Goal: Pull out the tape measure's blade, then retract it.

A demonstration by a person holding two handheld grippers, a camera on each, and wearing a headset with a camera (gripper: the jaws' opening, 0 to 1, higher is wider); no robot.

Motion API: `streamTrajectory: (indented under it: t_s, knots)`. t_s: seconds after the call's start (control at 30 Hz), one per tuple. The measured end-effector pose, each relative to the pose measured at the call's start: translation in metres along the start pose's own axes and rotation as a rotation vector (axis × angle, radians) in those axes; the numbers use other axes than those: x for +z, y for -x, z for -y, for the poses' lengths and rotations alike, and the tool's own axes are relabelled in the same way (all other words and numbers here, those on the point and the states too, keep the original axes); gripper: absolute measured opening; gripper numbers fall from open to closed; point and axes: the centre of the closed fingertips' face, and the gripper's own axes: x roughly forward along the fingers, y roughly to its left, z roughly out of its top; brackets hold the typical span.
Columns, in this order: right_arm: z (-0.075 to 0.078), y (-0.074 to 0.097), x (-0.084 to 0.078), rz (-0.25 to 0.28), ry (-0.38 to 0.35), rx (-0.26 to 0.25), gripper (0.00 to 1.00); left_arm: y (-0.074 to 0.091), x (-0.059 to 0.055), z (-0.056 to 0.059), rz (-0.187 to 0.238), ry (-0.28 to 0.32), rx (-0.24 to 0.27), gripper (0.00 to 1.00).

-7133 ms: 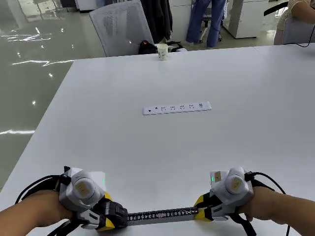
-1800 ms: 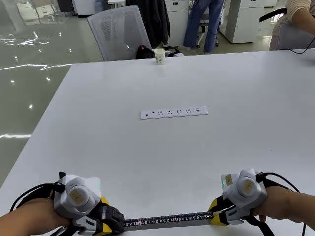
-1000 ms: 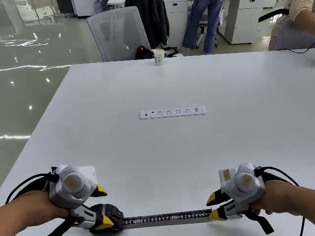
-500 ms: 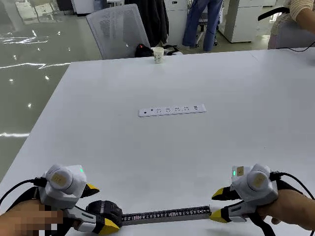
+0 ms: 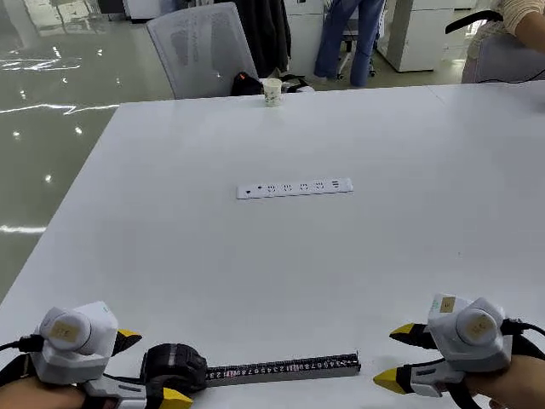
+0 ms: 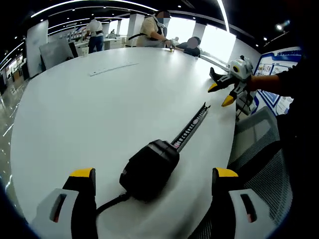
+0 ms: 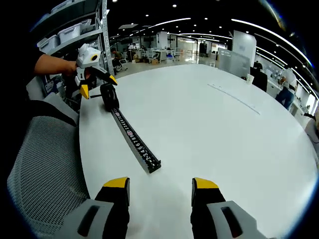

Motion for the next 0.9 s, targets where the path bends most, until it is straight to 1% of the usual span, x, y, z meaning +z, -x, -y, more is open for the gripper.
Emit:
streamTrajectory:
  t_s: [0.03,0.07,0.1,0.13,0.17,0.2,0.27,0.3,0.33,0.37,0.4,0.43,0.53,0.63,0.7,0.73,0.77,0.8,0.83,0.9]
  knots:
    - [0.000,0.001,-0.001,0.001,-0.001,-0.003,0.50,0.000,-0.001,-0.001,0.001,0.004,0.003,0.96]
    - [0.000,0.004,-0.004,0.002,-0.012,-0.017,0.52,0.002,-0.002,-0.003,0.012,0.023,0.016,0.99]
    - [0.000,0.006,-0.005,0.004,-0.025,-0.023,0.54,0.003,-0.001,-0.003,0.025,0.027,0.013,0.99]
    - [0.000,0.008,-0.006,0.007,-0.036,-0.028,0.56,0.005,0.001,-0.004,0.048,0.024,0.019,0.99]
    - [0.000,0.011,-0.008,0.010,-0.037,-0.032,0.57,0.007,0.004,-0.009,0.080,0.010,0.045,0.99]
    - [0.000,0.013,-0.010,0.012,-0.041,-0.037,0.58,0.009,0.004,-0.011,0.087,-0.004,0.064,0.99]
    - [0.001,0.018,-0.013,0.018,-0.055,-0.045,0.59,0.013,0.000,-0.017,0.087,-0.005,0.090,0.99]
    - [0.001,0.020,-0.014,0.022,-0.061,-0.049,0.60,0.015,-0.001,-0.023,0.090,-0.011,0.126,0.99]
    - [0.002,0.022,-0.016,0.027,-0.062,-0.052,0.61,0.019,-0.005,-0.032,0.073,-0.014,0.178,0.99]
    - [0.002,0.024,-0.017,0.030,-0.063,-0.053,0.61,0.020,-0.006,-0.032,0.077,-0.002,0.169,0.99]
    - [0.001,0.026,-0.019,0.035,-0.058,-0.048,0.62,0.022,-0.002,-0.031,0.109,0.018,0.165,0.99]
    - [0.001,0.027,-0.021,0.039,-0.054,-0.044,0.65,0.024,-0.002,-0.030,0.123,0.032,0.160,0.99]
    - [0.005,0.032,-0.029,0.027,-0.057,-0.061,0.71,0.031,-0.006,-0.032,0.134,0.040,0.163,0.99]
    - [0.010,0.039,-0.035,0.017,-0.071,-0.089,0.71,0.034,-0.012,-0.032,0.139,0.055,0.158,0.99]
    - [0.010,0.046,-0.035,0.032,-0.092,-0.097,0.72,0.039,-0.014,-0.032,0.149,0.062,0.163,0.99]
    - [0.011,0.049,-0.036,0.036,-0.109,-0.106,0.74,0.042,-0.012,-0.032,0.168,0.068,0.181,0.99]
    - [0.012,0.051,-0.037,0.036,-0.120,-0.109,0.76,0.044,-0.012,-0.031,0.177,0.064,0.179,0.99]
    - [0.012,0.052,-0.038,0.038,-0.130,-0.103,0.78,0.046,-0.013,-0.029,0.179,0.072,0.172,0.99]
    - [0.011,0.055,-0.039,0.042,-0.141,-0.104,0.80,0.046,-0.016,-0.028,0.168,0.084,0.168,0.99]
    - [0.011,0.059,-0.041,0.046,-0.149,-0.112,0.83,0.047,-0.020,-0.029,0.157,0.078,0.174,0.99]
